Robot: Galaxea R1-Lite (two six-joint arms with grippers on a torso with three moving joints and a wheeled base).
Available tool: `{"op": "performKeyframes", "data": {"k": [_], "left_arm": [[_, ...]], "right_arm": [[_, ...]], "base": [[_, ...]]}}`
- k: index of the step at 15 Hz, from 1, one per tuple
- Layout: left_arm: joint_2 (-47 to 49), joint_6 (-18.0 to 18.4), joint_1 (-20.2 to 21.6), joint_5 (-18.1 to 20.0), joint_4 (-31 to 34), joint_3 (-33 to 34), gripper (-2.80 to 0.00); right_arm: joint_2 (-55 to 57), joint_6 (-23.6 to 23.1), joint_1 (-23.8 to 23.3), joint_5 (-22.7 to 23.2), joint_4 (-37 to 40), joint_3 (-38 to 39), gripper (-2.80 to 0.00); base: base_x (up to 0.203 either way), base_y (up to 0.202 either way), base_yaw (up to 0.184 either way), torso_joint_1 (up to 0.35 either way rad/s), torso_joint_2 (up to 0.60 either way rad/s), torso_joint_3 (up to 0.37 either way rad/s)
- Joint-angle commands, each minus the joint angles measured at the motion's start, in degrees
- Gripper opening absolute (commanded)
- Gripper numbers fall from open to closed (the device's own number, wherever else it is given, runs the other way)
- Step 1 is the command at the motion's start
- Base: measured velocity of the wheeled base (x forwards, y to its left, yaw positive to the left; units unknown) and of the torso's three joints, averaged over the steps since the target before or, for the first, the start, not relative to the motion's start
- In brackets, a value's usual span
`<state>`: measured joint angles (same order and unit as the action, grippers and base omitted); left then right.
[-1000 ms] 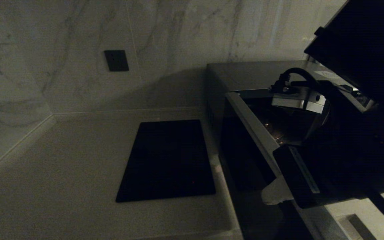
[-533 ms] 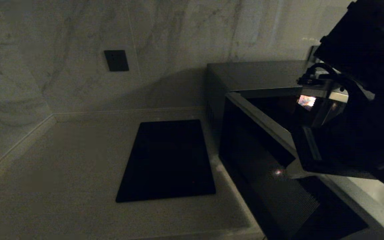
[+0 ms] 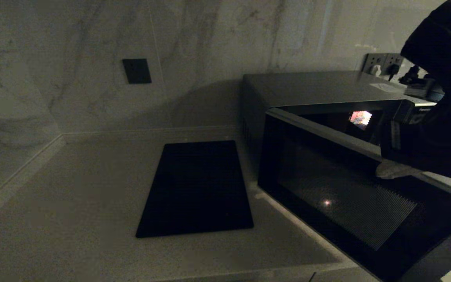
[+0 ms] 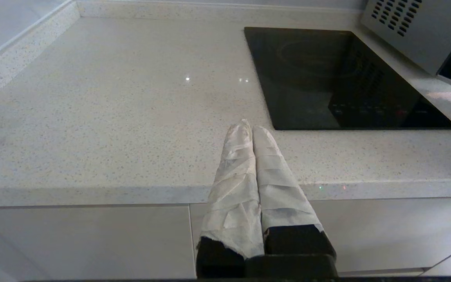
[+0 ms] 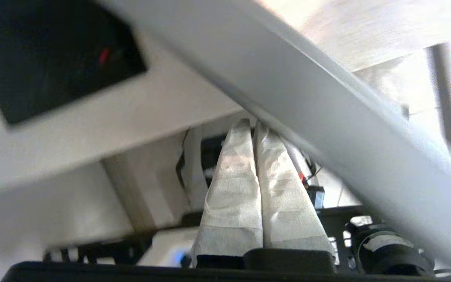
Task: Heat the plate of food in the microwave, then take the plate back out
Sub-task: Close the microwave oven
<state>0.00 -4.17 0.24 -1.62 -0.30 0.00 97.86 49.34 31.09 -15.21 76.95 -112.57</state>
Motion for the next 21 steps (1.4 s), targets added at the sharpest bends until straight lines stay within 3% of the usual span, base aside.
{"op": "performKeyframes", "data": {"k": [1, 6, 15, 18, 21], "left_arm": [[0.09, -0.05, 0.02, -0.05, -0.05, 0.00, -2.80], [0.09, -0.05, 0.02, -0.05, -0.05, 0.00, -2.80], [0.00, -0.05, 0.02, -0.05, -0.05, 0.00, -2.80], [0.09, -0.05, 0.02, -0.05, -0.05, 0.00, -2.80], [0.07, -0.05, 0.02, -0.05, -0.05, 0.00, -2.80]], "right_arm": [[-0.56, 0.11, -4.47, -0.46, 0.22, -0.01, -2.80], [0.29, -1.35, -13.08, -3.23, -4.26, 0.95, -2.80], [7.14, -3.65, -25.08, -3.85, -26.78, 5.49, -2.80], [9.26, -3.54, -26.47, -2.56, -32.47, 5.24, -2.80], [10.41, -3.32, -27.11, 1.92, -35.87, 3.61, -2.80]], "base": [[0.000, 0.000, 0.000, 0.000, 0.00, 0.000], [0.000, 0.000, 0.000, 0.000, 0.00, 0.000], [0.000, 0.000, 0.000, 0.000, 0.00, 0.000], [0.000, 0.000, 0.000, 0.000, 0.00, 0.000], [0.000, 0.000, 0.000, 0.000, 0.00, 0.000]]}}
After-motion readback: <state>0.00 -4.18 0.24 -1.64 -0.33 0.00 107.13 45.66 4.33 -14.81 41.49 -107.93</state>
